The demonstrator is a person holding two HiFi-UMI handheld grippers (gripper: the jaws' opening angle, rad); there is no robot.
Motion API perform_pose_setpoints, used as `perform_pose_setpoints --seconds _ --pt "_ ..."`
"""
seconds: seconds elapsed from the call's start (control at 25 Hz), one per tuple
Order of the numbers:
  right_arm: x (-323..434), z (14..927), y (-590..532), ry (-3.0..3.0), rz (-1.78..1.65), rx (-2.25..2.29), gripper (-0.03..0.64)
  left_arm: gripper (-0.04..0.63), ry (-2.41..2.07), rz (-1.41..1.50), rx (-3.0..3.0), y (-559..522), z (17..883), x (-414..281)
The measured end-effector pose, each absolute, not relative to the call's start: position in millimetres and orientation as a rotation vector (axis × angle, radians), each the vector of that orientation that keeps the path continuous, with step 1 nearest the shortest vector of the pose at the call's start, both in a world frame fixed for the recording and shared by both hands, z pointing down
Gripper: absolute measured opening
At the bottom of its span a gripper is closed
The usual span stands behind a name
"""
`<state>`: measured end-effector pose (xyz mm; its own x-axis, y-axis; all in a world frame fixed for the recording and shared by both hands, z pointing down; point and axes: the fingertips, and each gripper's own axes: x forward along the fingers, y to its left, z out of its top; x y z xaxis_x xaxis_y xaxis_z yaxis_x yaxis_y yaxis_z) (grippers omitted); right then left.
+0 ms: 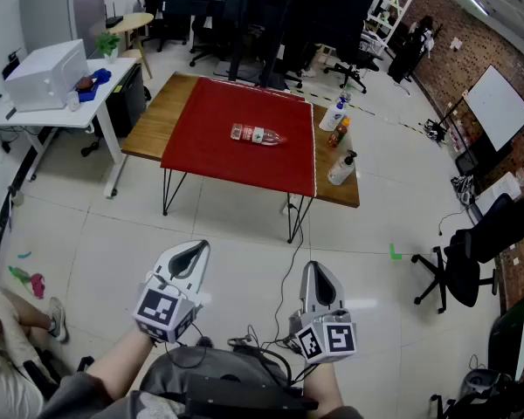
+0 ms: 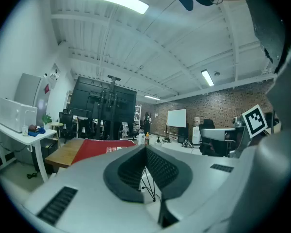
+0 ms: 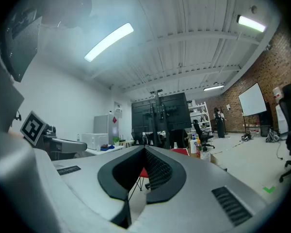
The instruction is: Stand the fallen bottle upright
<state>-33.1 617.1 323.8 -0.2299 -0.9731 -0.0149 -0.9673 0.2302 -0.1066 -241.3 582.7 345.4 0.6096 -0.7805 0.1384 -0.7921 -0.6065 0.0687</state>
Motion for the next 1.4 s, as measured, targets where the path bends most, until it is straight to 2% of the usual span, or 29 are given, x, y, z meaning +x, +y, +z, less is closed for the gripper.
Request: perform_pose_setpoints --seconds 0.72,1.4 --pt "-49 344 543 2.395 -0.099 -1.900 0.009 0.026 -1.406 0.134 2.653 517 367 -290" --pt "19 361 354 2.424 -0.123 -1.862 0.011 0.026 -1.462 0.170 2.561 344 387 -229"
